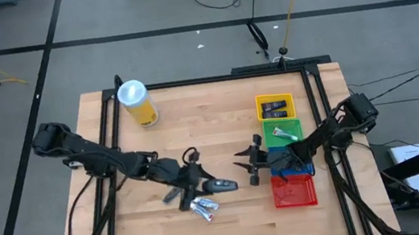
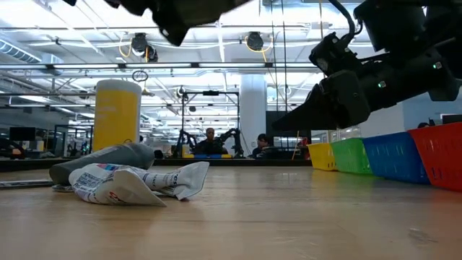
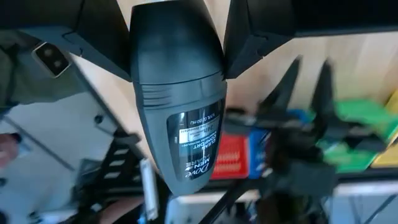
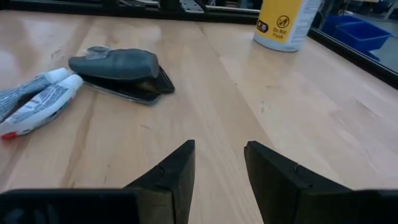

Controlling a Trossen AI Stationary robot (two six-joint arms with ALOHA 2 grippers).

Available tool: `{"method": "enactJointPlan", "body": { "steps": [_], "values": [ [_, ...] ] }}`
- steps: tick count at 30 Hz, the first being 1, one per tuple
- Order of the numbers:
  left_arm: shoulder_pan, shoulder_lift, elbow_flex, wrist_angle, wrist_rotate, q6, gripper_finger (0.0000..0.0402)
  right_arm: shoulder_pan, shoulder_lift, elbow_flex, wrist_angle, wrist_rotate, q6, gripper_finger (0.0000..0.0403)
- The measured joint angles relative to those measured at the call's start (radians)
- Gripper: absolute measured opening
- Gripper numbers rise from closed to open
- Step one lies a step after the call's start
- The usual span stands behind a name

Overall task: Pick & Place Travel size toiletries
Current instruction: Put the gray deodorant roll on bottle into the orange bin

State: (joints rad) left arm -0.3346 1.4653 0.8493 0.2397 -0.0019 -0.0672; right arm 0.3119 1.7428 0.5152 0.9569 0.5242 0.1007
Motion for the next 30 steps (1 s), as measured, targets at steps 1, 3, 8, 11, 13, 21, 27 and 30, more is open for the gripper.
{"method": "enactJointPlan", "body": {
  "steps": [1, 3, 8, 11, 13, 21, 27, 30],
  "values": [
    [-0.002, 0.011, 0.009, 0.018, 0.008, 0.008, 0.0206, -0.004, 0.0, 0.0, -0.002, 0.0, 0.007, 0.0132],
    [-0.005, 0.032, 0.03, 0.041, 0.011, 0.027, 0.0198, -0.011, 0.0, 0.0, -0.005, 0.0, 0.015, 0.0132],
    [-0.021, 0.101, 0.11, 0.053, 0.01, 0.088, 0.0197, -0.025, 0.0, 0.0, -0.005, -0.001, 0.018, 0.0132],
    [-0.038, 0.151, 0.172, 0.042, 0.012, 0.125, 0.0208, -0.025, 0.0, 0.0, -0.004, -0.001, 0.014, 0.0132],
    [-0.05, 0.183, 0.212, 0.041, 0.012, 0.147, 0.0209, -0.025, 0.0, 0.0, -0.006, -0.001, 0.014, 0.0132],
    [-0.072, 0.298, 0.359, 0.023, 0.098, 0.175, 0.0198, -0.025, 0.0, 0.0, -0.009, -0.001, 0.006, 0.0132],
    [-0.072, 0.37, 0.395, 0.015, 0.129, 0.157, 0.0214, -0.009, -0.055, -0.001, -0.007, 0.025, -0.077, 0.0132],
    [-0.071, 0.373, 0.395, 0.013, 0.133, 0.128, 0.021, 0.01, -0.145, -0.01, -0.014, 0.105, -0.136, 0.0132]
  ]
}}
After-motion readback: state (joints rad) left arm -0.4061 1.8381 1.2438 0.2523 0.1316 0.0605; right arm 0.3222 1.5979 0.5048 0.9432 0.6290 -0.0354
